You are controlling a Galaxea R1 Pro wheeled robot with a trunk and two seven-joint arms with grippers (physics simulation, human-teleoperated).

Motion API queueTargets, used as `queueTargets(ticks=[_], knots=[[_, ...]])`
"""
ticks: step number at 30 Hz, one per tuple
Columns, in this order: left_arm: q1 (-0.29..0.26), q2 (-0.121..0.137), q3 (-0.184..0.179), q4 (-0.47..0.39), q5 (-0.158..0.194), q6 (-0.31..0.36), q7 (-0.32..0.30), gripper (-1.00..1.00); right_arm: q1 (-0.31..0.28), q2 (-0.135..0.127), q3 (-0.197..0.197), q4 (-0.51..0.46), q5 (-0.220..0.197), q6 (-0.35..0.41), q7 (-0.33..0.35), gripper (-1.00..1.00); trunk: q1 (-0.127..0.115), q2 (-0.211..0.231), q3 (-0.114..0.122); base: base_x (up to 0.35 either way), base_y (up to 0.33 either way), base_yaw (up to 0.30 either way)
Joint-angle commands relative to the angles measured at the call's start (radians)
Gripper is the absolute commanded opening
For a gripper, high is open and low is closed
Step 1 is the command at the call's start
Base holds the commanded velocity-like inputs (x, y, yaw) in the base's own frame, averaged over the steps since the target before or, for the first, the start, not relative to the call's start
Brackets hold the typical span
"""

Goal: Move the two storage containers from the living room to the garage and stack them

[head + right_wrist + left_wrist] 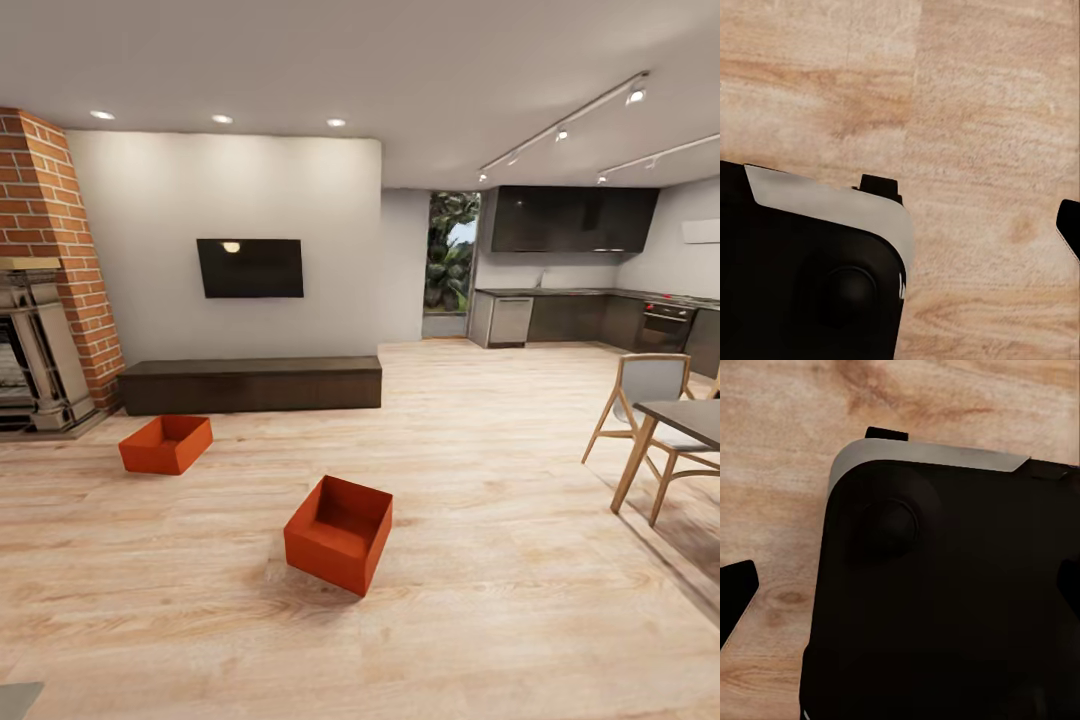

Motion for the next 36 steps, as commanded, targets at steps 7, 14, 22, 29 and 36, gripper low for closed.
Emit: queueTargets(ticks=[7,14,22,29,36], knots=[[0.000,0.000,0.001,0.000,0.006,-0.002,0.000,1.00,-0.001,0.000,0.008,0.003,-0.009,-0.006,-0.001,1.00,0.001,-0.001,-0.001,0.322,0.075,0.000],[0.000,0.000,0.001,0.000,0.006,-0.002,0.000,1.00,-0.001,0.000,0.008,0.003,-0.009,-0.006,-0.001,1.00,0.001,-0.001,-0.001,0.322,0.102,0.000],[0.000,0.000,0.001,0.000,0.006,-0.002,0.000,1.00,-0.001,0.000,0.008,0.003,-0.009,-0.006,-0.001,1.00,0.001,-0.001,-0.001,0.322,0.154,0.000],[0.000,-0.001,0.001,0.000,0.005,-0.002,0.001,1.00,-0.001,0.000,0.008,0.003,-0.009,-0.006,-0.001,1.00,0.001,-0.001,-0.001,0.314,0.184,-0.005],[0.000,-0.002,0.002,0.000,0.005,-0.003,0.001,1.00,-0.001,0.000,0.008,0.003,-0.009,-0.006,-0.001,1.00,0.001,-0.001,-0.001,0.305,0.204,-0.196]])
